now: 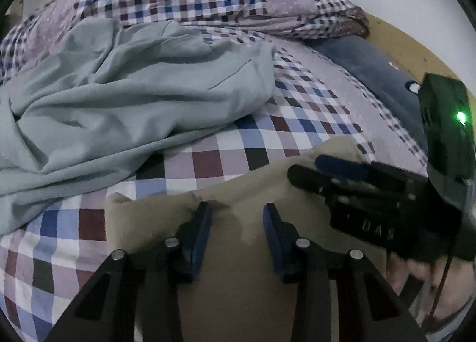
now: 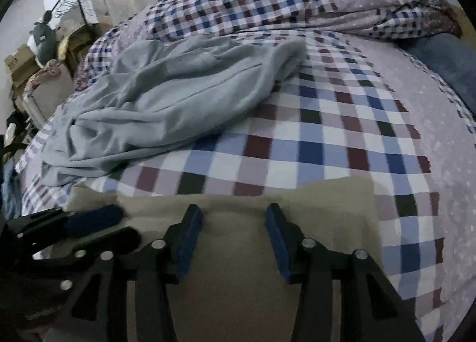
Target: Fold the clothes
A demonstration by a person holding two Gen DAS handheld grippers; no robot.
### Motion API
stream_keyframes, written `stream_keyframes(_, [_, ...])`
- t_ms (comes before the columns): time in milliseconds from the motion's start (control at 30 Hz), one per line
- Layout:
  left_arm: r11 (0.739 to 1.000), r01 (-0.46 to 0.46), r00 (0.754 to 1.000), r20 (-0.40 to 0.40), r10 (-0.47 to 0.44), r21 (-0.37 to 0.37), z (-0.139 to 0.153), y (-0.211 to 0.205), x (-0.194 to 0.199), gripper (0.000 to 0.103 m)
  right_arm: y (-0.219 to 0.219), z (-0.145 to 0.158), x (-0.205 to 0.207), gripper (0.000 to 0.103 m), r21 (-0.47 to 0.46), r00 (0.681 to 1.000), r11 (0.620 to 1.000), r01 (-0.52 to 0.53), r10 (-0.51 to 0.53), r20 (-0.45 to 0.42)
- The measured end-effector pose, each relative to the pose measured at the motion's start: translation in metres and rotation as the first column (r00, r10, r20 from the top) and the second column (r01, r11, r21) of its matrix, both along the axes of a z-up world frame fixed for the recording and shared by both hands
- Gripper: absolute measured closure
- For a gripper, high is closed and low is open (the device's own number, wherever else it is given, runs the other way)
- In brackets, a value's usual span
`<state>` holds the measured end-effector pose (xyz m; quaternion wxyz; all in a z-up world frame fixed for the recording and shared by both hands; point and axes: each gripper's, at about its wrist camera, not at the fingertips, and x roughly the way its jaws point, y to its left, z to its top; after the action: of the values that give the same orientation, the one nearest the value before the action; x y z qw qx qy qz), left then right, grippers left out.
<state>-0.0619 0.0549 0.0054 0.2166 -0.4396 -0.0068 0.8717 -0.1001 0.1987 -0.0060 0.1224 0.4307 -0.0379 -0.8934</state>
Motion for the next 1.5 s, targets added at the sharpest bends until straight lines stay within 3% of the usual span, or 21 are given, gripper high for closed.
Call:
stream_keyframes(100, [1.0,0.014,1.0,-0.026,-0.014,-0.014,-0.001,-0.006,0.002,0.072,0.02,-0.001,-0.005,0.044,-0.045,0.998,0.998,0.054,-0.053,0.026])
stream_keyframes(333, [0.993,-0.009,0.997,-0.075,0.0,-0.116,0.011,-0.015,0.012,0.072,0.037,0.023,0.015,0.043,0.133,0.978,0.969,0.206,-0.2,-0.057])
stream_keyframes(367, [0.991,-0.022,0.996,-0.084,0.011,-0.133,0.015,-0.016,0.013,0.071,0.04,0.029,0.021,0.043,0.123,0.976,0.969,0.213,-0.206,-0.067])
stream_keyframes(433, [0.986,-0.06,0.994,-0.102,0.045,-0.153,0.024,-0.02,0.02,0.058,0.045,0.04,0.032,0.041,0.086,0.975,0.973,0.215,-0.208,-0.083])
stream_keyframes(500, [0.99,-0.069,0.99,-0.128,0.053,-0.126,0.035,-0.021,0.032,0.032,0.045,0.048,0.044,0.037,0.014,0.977,0.98,0.197,-0.195,-0.088])
stream_keyframes(567, [0.996,-0.027,0.989,-0.145,0.015,-0.082,0.045,-0.018,0.049,0.03,0.041,0.053,0.056,0.028,-0.05,0.983,0.986,0.159,-0.163,-0.083])
stream_keyframes(633, [0.997,0.036,0.984,-0.17,-0.047,-0.066,0.054,-0.009,0.069,0.03,0.03,0.054,0.065,0.027,-0.039,0.989,0.992,0.124,-0.126,-0.077])
stream_keyframes(733, [0.985,0.115,0.966,-0.217,-0.14,-0.125,0.054,0.008,0.093,0.021,0.013,0.046,0.079,0.027,0.036,0.995,0.997,0.064,-0.061,-0.075])
stream_keyframes(833, [0.967,0.11,0.971,-0.185,-0.154,-0.229,0.032,0.018,0.096,0.021,0.003,0.03,0.091,0.027,0.117,0.998,0.993,0.02,-0.013,-0.058])
stream_keyframes(900, [0.964,0.104,0.971,-0.186,-0.152,-0.244,0.023,0.015,0.1,0.021,0.003,0.021,0.098,0.027,0.136,0.999,0.991,0.012,-0.007,-0.04])
stream_keyframes(1133, [0.959,0.101,0.963,-0.215,-0.161,-0.265,0.024,0.008,0.129,0.021,0.003,0.021,0.134,0.023,0.17,0.998,0.985,0.034,-0.024,-0.059])
stream_keyframes(1300, [0.946,0.131,0.955,-0.218,-0.2,-0.297,0.015,0.011,0.17,0.021,0.001,0.019,0.162,0.022,0.195,0.998,0.98,0.039,-0.028,-0.057])
stream_keyframes(1500, [0.955,0.112,0.967,-0.192,-0.169,-0.274,0.011,0.004,0.2,0.021,-0.004,0.013,0.199,0.021,0.235,0.998,0.971,0.045,-0.034,-0.049])
